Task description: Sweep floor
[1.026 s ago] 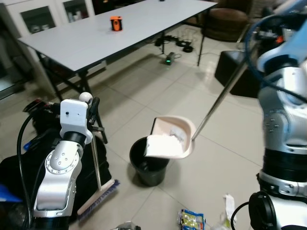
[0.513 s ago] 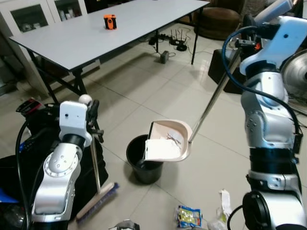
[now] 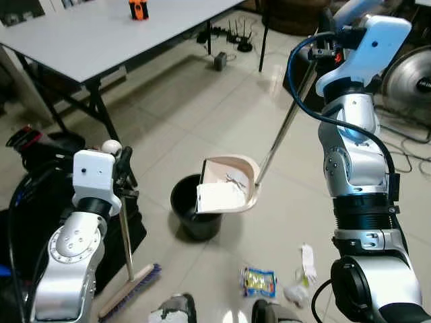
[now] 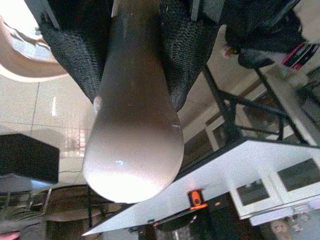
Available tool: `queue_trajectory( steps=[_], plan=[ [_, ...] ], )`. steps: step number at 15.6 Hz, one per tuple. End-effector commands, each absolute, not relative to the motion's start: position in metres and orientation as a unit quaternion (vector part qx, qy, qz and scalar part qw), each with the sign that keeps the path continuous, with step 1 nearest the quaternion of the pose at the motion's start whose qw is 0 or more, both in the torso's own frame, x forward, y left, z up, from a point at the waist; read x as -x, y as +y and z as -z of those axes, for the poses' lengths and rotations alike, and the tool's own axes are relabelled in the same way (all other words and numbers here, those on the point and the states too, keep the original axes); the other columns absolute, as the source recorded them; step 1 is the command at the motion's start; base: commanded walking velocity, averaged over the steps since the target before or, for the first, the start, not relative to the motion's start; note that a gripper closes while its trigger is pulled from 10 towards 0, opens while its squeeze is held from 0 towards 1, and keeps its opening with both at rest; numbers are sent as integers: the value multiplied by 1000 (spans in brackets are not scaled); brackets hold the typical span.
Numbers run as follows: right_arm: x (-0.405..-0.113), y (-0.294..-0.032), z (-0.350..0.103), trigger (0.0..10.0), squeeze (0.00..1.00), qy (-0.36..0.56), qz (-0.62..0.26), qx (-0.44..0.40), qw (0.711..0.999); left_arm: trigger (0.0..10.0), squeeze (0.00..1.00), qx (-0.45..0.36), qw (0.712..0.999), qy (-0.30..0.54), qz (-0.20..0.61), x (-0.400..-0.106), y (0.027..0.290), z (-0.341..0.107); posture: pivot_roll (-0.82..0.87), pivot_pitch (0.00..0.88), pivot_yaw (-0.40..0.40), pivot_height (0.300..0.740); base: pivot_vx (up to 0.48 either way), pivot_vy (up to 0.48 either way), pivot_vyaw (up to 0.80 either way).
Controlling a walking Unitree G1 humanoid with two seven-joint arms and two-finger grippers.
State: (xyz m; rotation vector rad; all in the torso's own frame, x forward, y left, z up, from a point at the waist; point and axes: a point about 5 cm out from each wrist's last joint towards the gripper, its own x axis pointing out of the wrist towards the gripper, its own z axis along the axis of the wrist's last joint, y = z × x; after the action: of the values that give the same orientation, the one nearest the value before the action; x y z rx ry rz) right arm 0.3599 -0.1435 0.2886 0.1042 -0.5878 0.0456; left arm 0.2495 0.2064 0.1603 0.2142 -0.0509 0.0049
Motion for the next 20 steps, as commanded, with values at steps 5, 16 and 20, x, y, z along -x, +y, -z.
queue_trajectory(
  steps=[5,16,20],
  plan=[
    [-363,-139,-311,10000,0,-344,-27,-67,936,10000,0,-104,993,-42,-23,-236,213,-173,93,213,29,740,0,0,0],
    [-343,-146,-336,10000,0,-341,-46,-83,935,10000,0,-107,993,-57,-2,-260,197,-171,12,68,26,740,0,0,0],
    [-330,-148,-338,10000,0,-319,-64,-69,943,10000,0,-110,992,-62,1,-265,194,-168,-1,33,28,740,276,0,0]
  ],
)
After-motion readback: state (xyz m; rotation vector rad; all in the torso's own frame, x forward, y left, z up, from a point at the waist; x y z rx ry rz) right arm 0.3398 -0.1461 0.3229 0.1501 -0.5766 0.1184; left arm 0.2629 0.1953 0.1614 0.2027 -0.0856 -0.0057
